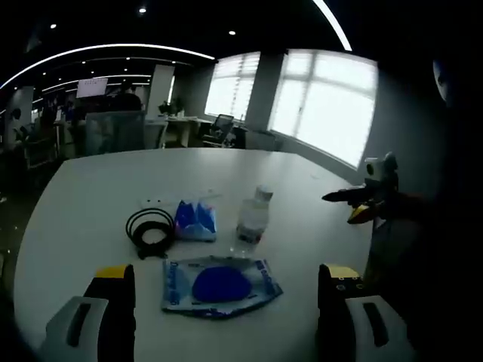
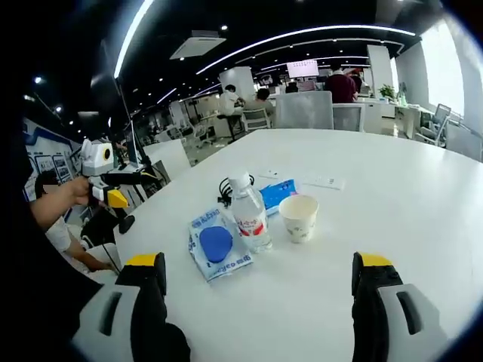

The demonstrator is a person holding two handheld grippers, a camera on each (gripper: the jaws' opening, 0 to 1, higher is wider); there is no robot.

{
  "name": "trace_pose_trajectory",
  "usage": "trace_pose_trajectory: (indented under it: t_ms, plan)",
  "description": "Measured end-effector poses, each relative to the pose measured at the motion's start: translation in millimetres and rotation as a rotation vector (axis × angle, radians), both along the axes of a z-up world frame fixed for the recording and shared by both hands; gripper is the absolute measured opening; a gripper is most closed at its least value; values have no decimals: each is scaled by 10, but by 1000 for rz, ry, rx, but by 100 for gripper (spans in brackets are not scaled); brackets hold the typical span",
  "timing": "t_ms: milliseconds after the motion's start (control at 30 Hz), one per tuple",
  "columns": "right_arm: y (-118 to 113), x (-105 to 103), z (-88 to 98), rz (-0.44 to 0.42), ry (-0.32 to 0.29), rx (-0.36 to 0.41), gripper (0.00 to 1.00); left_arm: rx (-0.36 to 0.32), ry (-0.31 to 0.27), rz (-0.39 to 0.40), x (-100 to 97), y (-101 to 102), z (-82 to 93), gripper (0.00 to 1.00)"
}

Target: Arrange the tabletop items into an orderly group along one side of the table until the central work area is clear of visible clutter.

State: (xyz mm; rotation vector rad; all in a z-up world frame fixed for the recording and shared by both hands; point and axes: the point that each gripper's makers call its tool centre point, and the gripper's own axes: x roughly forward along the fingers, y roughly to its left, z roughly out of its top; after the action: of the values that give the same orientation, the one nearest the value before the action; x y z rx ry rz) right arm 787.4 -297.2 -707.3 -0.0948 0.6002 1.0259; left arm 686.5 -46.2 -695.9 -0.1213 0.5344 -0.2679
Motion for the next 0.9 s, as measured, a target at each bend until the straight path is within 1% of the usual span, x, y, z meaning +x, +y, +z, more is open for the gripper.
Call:
trace_pose_trajectory:
  t_ms: [133, 500, 900]
  plan:
    - [9, 18, 25, 0, -18, 4, 100, 4, 0, -3, -11, 3, 1, 100]
    - [33, 1, 17, 15, -16, 1, 100, 3, 0, 4, -3, 13, -4, 100]
    - [37, 8, 20, 7, -12, 6, 100, -2, -5, 14, -1, 36, 7, 100]
